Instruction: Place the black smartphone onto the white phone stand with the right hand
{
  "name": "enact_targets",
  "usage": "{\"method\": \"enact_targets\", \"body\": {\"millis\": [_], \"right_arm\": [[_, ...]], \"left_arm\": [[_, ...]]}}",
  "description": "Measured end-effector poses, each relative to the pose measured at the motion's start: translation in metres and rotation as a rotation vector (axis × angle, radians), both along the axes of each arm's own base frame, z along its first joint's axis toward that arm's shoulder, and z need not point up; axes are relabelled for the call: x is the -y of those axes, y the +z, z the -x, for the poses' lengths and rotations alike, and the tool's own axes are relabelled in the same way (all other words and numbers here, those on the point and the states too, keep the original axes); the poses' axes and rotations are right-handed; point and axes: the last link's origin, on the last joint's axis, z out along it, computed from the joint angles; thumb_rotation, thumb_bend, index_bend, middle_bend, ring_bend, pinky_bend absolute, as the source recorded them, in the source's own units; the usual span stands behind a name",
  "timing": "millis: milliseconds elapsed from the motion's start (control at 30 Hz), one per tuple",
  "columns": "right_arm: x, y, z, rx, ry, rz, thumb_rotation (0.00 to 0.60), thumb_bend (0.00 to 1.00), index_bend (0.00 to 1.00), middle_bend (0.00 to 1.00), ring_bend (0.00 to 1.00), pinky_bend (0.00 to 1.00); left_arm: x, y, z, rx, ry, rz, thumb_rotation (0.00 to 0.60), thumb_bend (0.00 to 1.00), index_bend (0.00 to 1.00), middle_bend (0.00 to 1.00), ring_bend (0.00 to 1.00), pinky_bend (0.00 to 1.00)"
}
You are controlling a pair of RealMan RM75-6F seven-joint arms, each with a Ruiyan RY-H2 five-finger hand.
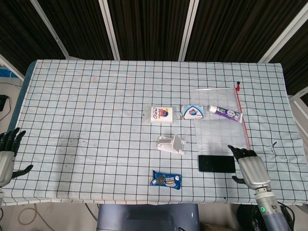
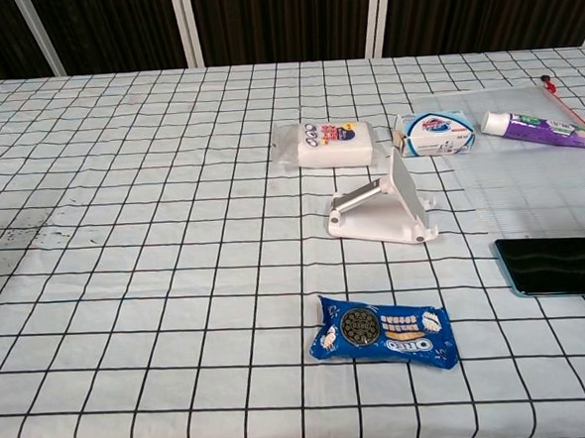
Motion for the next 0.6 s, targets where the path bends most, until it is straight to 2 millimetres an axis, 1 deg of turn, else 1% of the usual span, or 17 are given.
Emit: {"method": "enact_targets", "body": {"millis": [100,200,367,600], "right_arm": [[0.005,-0.013,-0.005,0.005,-0.010,-0.027,0.600,0.10,0.16,0.29,0.27,0.30],[0.009,-0.022,-0.008,0.009,-0.021,-0.046,0.600,0.12,0.17,0.30,0.27,0.30],[0.014,-0.029,-0.010,0.022,-0.043,-0.061,0.600,0.13,0.18,0.30,0.27,0.30],[0.022,-0.046,-0.011,0.029,-0.109,-0.093,0.600,0.13,0.19,0.30,0.27,0.30]], "left_arm": [[0.000,-0.001,-0.001,0.001,0.001,0.001,0.600,0.00,0.00,0.00,0.00,0.00],[0.000,-0.002,-0.001,0.000,-0.001,0.002,0.600,0.00,0.00,0.00,0.00,0.00],[0.000,-0.003,-0.001,0.001,0.001,0.003,0.600,0.00,0.00,0.00,0.00,0.00],[0.000,-0.002,-0.001,0.006,0.002,0.003,0.600,0.00,0.00,0.00,0.00,0.00]]}}
